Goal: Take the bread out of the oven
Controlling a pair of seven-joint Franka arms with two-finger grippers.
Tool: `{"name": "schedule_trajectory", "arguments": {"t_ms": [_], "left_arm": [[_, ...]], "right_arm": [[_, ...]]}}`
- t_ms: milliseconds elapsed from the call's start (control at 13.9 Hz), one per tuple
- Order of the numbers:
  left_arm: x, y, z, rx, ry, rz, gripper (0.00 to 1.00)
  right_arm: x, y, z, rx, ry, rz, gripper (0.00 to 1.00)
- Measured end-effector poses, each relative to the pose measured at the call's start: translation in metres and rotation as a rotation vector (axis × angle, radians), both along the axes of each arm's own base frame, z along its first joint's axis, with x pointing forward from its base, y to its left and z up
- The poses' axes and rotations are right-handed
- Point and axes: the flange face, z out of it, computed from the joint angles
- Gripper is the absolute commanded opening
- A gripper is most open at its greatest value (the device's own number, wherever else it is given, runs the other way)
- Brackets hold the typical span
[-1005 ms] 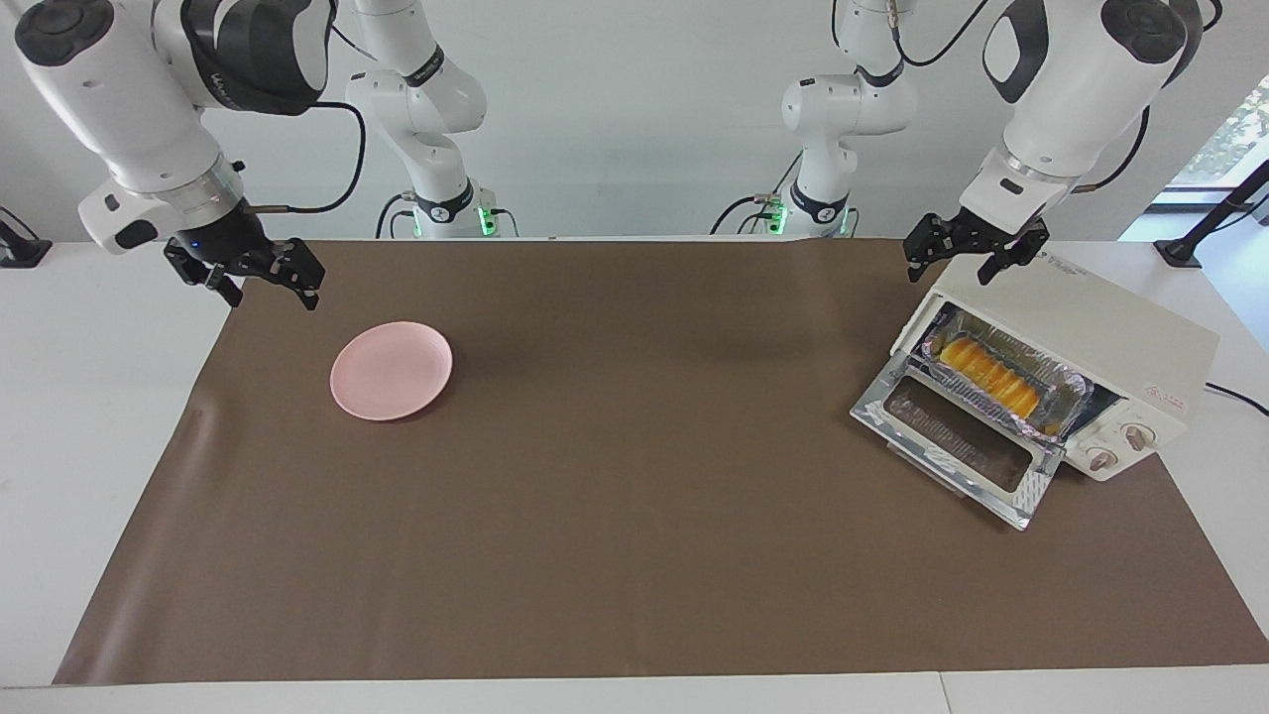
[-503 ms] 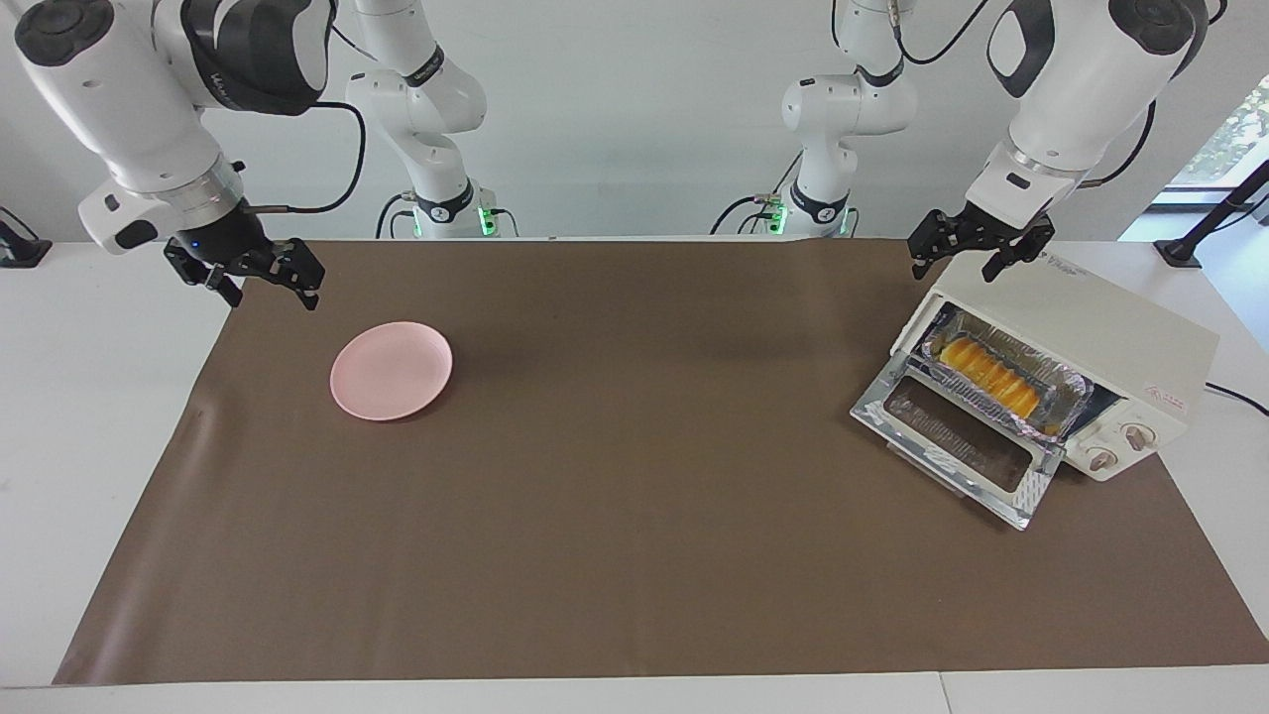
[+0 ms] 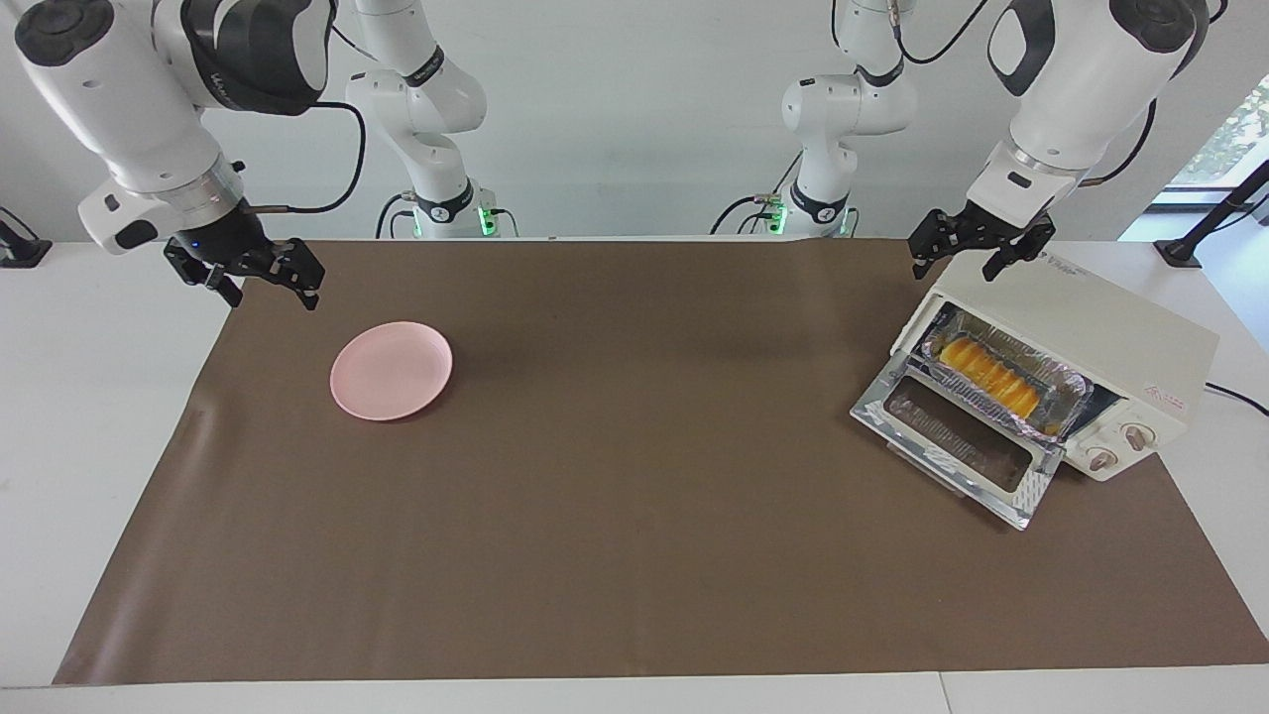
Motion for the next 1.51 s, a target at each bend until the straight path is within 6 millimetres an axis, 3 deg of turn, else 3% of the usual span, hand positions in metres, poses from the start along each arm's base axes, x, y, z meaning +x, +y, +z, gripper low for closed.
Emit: {"name": "schedule_trajectory", "arguments": {"t_ms": [215, 574, 790, 1149, 1508], "left_arm": [[0.027, -0.006, -0.005, -0.001, 0.023, 0.043, 1.00], [0.104, -0.052, -0.047, 0.024, 0.041, 0.143, 1.00], [0.135, -0.039, -0.071, 0.091, 0.032, 0.209, 1.00], [0.145, -0.011, -0.102, 0.162, 0.025, 0.469, 1.00], [0.143, 0.011, -0.146, 0.272, 0.026, 0.528, 1.00]], "right_arm": [[0.000, 0.000, 0.000, 0.000, 0.000, 0.000, 1.00], [0.000, 0.000, 0.000, 0.000, 0.000, 0.000, 1.00], [0.000, 0.000, 0.000, 0.000, 0.000, 0.000, 1.00], [0.000, 0.000, 0.000, 0.000, 0.000, 0.000, 1.00], [0.000, 0.000, 0.000, 0.000, 0.000, 0.000, 1.00]]}}
